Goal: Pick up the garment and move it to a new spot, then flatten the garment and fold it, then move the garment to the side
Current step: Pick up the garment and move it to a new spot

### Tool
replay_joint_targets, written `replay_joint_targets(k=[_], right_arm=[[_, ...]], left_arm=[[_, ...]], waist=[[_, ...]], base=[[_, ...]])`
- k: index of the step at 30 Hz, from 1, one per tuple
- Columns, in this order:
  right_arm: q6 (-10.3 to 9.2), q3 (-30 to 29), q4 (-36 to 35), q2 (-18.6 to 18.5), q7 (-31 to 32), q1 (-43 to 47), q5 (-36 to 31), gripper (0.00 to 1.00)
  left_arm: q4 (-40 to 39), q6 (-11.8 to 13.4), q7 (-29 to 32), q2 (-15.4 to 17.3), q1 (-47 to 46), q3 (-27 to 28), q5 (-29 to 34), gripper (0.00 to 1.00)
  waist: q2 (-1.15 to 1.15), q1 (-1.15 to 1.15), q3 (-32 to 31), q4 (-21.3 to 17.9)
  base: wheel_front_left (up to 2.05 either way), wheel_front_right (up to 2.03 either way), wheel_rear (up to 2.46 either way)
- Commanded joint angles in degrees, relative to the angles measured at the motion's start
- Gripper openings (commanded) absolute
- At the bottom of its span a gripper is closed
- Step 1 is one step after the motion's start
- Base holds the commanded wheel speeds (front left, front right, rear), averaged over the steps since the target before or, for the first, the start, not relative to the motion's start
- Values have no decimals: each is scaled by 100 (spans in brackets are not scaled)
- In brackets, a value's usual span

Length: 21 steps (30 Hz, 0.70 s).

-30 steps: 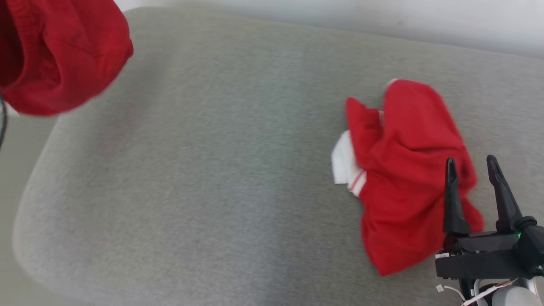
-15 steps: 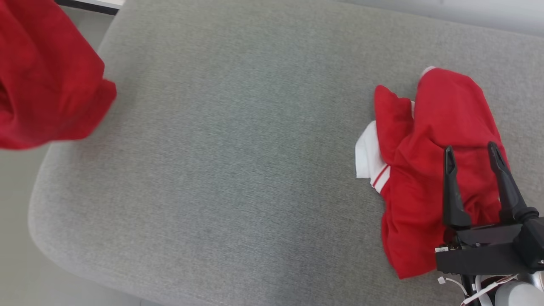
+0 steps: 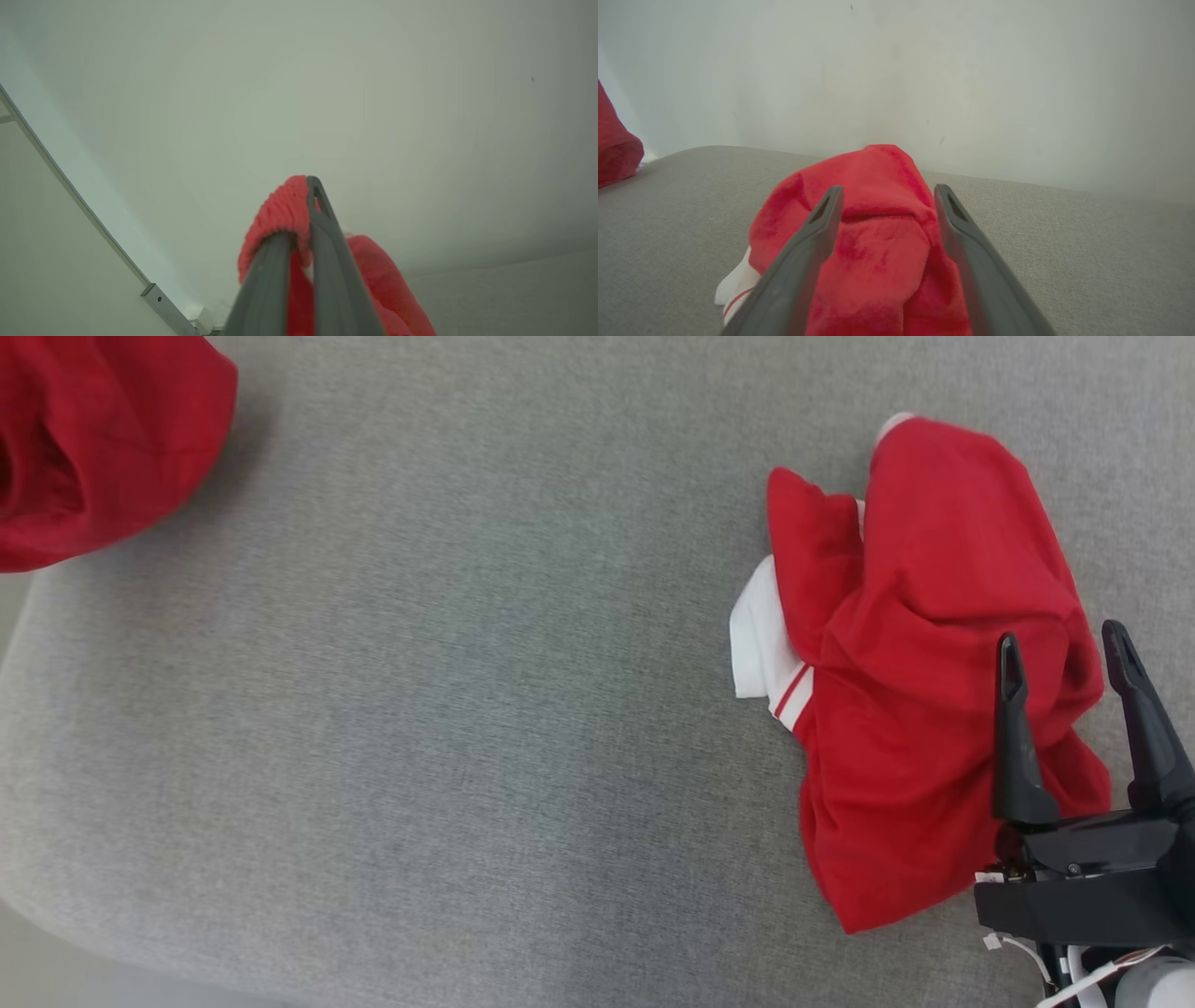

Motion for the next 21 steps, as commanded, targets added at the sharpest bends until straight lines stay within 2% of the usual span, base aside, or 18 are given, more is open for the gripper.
replay_joint_targets(k=[1,11,17,18,19,20,21], right_arm=[[8,5,-50,-12,28,-7,-69,100],[8,84,-275,-11,171,-146,-183,100],[8,111,-279,-11,211,-189,-198,100],[8,109,-294,-11,217,-188,-202,100],[8,109,-294,-11,217,-188,-202,100],[8,102,-297,-11,224,-187,-208,100],[8,90,-291,-11,225,-187,-215,100]], left_arm=[[107,12,-19,-63,135,-30,-105,0],[1176,12,-19,-577,917,-306,-816,0],[1639,12,-19,-731,1219,-618,-1137,0],[1663,12,-19,-721,1202,-621,-1164,17],[1663,12,-19,-721,1202,-621,-1164,17],[1678,12,-19,-722,1183,-602,-1190,100],[1688,11,-19,-731,1166,-589,-1199,100]], waist=[[0,-1,188,-131],[0,-1,382,-273],[0,-1,348,-338],[0,-1,338,-338],[0,-1,338,-338],[0,-1,321,-334],[0,-1,297,-328]], base=[[0,0,0],[0,0,0],[0,0,0],[0,0,0],[0,0,0],[0,0,0],[0,0,0]])
